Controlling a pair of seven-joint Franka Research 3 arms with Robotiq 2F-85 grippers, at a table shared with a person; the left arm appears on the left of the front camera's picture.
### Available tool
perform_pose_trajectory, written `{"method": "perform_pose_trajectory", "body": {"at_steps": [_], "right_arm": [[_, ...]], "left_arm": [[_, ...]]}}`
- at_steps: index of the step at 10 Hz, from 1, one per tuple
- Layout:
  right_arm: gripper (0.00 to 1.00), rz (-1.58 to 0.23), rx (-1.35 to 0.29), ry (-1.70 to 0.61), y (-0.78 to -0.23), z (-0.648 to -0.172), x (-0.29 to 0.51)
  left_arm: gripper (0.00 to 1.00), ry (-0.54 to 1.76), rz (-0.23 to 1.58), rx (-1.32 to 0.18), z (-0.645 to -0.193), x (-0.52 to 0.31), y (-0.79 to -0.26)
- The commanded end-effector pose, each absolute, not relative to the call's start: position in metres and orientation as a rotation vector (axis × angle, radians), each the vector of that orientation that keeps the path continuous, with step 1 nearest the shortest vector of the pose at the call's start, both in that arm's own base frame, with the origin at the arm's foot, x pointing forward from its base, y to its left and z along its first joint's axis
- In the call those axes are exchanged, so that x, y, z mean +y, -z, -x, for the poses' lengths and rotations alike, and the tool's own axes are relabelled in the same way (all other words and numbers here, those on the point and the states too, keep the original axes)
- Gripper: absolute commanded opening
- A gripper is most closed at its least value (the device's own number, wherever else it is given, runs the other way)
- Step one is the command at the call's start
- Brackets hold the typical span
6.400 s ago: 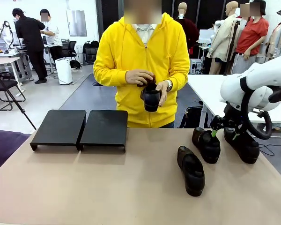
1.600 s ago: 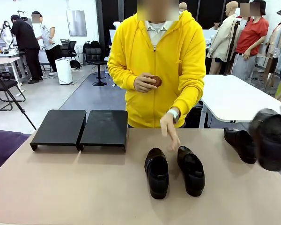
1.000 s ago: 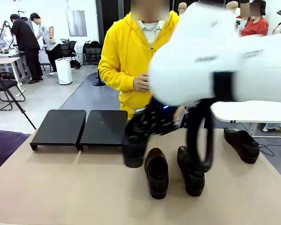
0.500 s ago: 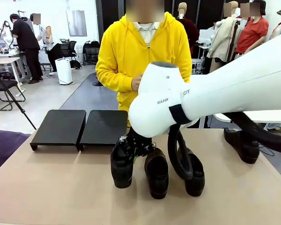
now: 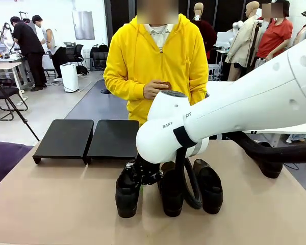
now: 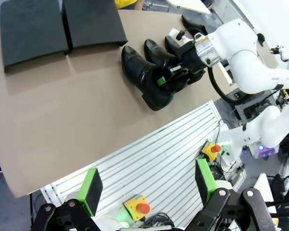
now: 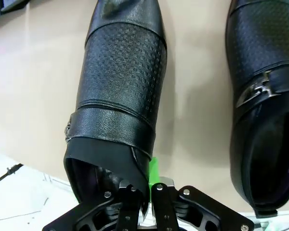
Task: Organize the shoes by placing them on the stand.
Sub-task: Pick up one Shoe and place it in the middle of the table.
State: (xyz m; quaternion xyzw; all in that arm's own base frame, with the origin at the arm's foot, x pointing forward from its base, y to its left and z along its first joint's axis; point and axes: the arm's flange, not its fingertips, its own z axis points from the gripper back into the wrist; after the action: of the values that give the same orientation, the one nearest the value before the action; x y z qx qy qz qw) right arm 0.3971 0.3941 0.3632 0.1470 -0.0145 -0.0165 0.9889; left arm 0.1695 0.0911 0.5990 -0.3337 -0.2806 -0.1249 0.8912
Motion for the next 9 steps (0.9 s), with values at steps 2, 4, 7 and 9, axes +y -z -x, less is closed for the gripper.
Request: {"method": "perform_pose_trajectory", "body": {"at_steps": [2, 4, 7, 9], "right_arm": [[0.0, -0.309, -0.037, 0.056, -0.365, -0.4, 0.405], [0.35, -0.315, -0.015, 0.046, -0.36, -0.401, 0.406], [1.0, -0.338, -0.036, 0.043, -0.368, -0.401, 0.401], [1.0, -0.368, -0.066, 0.041, -0.387, -0.399, 0.394]], "left_arm": [[1.0, 0.276, 0.708, -0.589, -0.17, 0.092, -0.598], [1.0, 0.276, 0.708, -0.589, -0.17, 0.092, -0.598], [1.0, 0.276, 0.708, -0.589, -0.17, 0.092, -0.598], [1.0, 0.276, 0.708, -0.589, -0.17, 0.092, -0.598]]}}
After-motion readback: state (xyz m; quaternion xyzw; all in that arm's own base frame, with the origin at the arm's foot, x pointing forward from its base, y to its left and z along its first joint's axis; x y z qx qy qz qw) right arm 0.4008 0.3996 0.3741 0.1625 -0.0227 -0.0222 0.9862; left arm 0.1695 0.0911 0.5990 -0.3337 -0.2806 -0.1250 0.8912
